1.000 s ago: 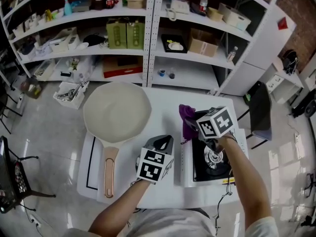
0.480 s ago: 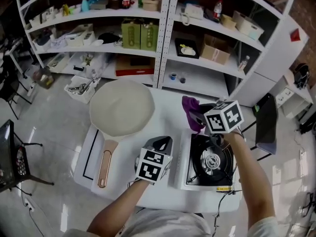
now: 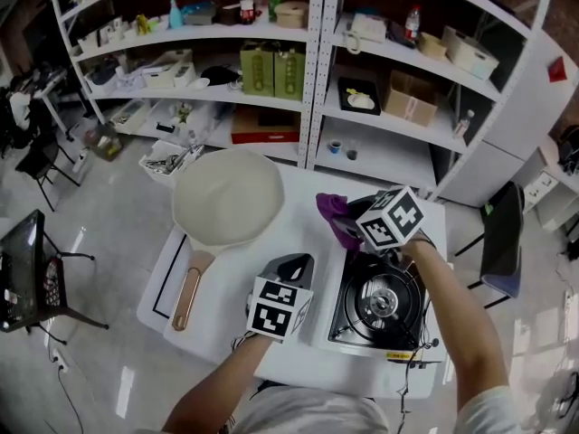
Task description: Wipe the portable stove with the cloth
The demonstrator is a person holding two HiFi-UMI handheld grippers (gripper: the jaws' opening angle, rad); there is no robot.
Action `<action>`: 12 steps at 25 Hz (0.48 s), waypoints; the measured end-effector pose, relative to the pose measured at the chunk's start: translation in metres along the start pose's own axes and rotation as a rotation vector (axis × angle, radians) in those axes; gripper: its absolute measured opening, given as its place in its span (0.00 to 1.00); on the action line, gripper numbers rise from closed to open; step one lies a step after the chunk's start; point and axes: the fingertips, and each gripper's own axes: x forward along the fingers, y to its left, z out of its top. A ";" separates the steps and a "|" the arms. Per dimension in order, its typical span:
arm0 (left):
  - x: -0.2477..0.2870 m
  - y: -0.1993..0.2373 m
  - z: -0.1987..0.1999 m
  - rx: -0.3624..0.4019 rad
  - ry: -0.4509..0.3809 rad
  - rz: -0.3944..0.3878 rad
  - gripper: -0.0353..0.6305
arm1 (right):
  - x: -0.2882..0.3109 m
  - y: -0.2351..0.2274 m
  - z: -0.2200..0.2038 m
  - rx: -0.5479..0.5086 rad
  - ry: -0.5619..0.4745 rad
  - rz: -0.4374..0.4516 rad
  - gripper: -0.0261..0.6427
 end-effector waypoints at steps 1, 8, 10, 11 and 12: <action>0.000 -0.001 0.000 0.000 0.000 0.009 0.06 | 0.003 0.001 -0.003 -0.013 0.013 0.013 0.13; -0.002 -0.009 0.001 -0.005 -0.003 0.060 0.06 | -0.001 -0.002 -0.017 -0.023 0.027 0.053 0.13; -0.001 -0.013 0.003 0.002 -0.005 0.064 0.06 | -0.007 -0.006 -0.020 -0.005 0.024 0.046 0.13; 0.000 -0.015 0.005 0.006 -0.005 0.066 0.06 | -0.009 -0.009 -0.023 0.007 0.024 0.043 0.13; 0.001 -0.017 0.005 0.010 -0.004 0.068 0.06 | -0.012 -0.011 -0.026 0.020 0.023 0.040 0.13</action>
